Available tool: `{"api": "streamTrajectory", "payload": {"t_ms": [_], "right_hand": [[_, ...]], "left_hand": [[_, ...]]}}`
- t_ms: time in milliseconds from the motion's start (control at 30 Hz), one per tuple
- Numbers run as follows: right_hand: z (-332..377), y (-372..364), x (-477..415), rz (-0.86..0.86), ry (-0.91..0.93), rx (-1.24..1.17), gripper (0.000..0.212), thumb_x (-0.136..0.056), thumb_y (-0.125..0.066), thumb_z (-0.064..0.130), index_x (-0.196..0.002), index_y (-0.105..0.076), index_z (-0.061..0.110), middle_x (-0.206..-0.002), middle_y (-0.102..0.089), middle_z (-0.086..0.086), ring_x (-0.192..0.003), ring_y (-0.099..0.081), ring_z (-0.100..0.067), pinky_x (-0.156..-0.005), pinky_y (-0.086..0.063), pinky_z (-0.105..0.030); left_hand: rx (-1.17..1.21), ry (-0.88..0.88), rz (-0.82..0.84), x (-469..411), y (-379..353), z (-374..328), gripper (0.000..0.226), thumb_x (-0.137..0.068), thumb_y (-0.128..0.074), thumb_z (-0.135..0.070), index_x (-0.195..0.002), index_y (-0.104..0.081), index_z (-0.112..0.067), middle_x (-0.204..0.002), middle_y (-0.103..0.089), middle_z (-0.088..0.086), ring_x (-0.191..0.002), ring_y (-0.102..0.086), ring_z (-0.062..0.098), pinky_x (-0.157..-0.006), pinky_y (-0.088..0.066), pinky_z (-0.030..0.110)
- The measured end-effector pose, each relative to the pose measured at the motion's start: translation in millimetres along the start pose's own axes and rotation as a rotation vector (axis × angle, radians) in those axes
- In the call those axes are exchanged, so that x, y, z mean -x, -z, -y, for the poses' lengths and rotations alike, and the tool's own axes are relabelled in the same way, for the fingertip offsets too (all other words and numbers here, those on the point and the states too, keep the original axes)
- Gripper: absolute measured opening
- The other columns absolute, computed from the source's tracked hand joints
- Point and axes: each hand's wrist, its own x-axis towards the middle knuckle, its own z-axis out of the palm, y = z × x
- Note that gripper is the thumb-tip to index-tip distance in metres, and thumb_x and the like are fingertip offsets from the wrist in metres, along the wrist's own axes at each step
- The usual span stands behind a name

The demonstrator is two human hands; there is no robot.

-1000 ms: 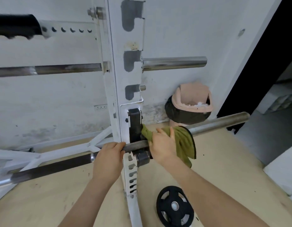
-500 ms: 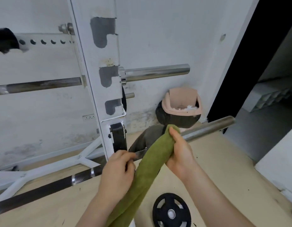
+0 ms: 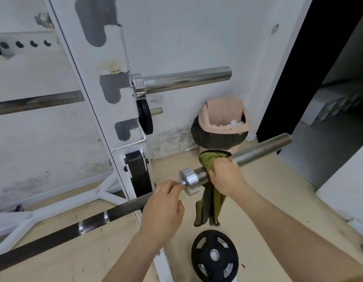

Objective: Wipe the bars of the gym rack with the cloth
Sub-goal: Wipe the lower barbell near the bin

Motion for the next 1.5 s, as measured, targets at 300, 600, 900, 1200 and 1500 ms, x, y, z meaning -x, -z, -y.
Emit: {"api": "streamTrajectory", "payload": {"t_ms": [300,600,900,1200,1500], "right_hand": [[72,21,53,0.020,-0.274,-0.862,0.021,-0.099,-0.049,0.019,-0.090,-0.068,0.022,-0.090,-0.068,0.004,-0.092,-0.061,-0.017,-0.077,-0.044,-0.025],[127,96,78,0.080,-0.389,-1.686,0.030,-0.093,-0.059,0.037,-0.114,-0.064,0.016,-0.110,-0.070,-0.007,-0.104,-0.067,-0.022,-0.096,-0.052,-0.040],[219,144,77,0.198,0.220,-1.578,0.025,-0.098,-0.051,0.030,-0.080,-0.069,0.027,-0.074,-0.069,0.020,-0.082,-0.064,0.006,-0.080,-0.051,-0.016],[281,51,30,0.144,0.627,-0.147,0.020,-0.093,-0.047,0.028,-0.091,-0.061,0.014,-0.095,-0.063,-0.004,-0.087,-0.058,-0.024,-0.067,-0.041,-0.031],[243,-21,42,0.508,0.693,-0.050,0.073,-0.076,-0.064,0.056,-0.133,-0.033,0.022,-0.124,-0.052,0.003,-0.112,-0.054,-0.024,-0.090,-0.045,-0.041]], "left_hand": [[0.081,0.055,-0.055,20,14,25,0.038,-0.089,-0.053,-0.017,-0.125,-0.058,-0.027,-0.125,-0.051,-0.013,-0.114,-0.043,0.008,-0.090,-0.037,0.017],[0.193,0.423,-0.386,36,64,81,0.008,-0.088,-0.056,-0.021,-0.087,-0.064,-0.021,-0.090,-0.065,0.000,-0.090,-0.057,0.021,-0.071,-0.041,0.035],[1.063,0.464,0.295,98,107,102,0.042,-0.092,-0.051,-0.040,-0.111,-0.065,-0.006,-0.095,-0.071,0.024,-0.085,-0.069,0.036,-0.086,-0.054,0.049],[0.130,0.506,-0.106,142,103,113,0.022,-0.086,-0.048,-0.019,-0.096,-0.060,-0.034,-0.089,-0.062,-0.012,-0.081,-0.060,0.009,-0.075,-0.050,0.030],[-0.245,0.291,-0.207,118,77,119,0.050,-0.073,-0.063,-0.027,-0.120,-0.057,-0.013,-0.131,-0.054,0.003,-0.116,-0.051,0.020,-0.099,-0.044,0.034]]}}
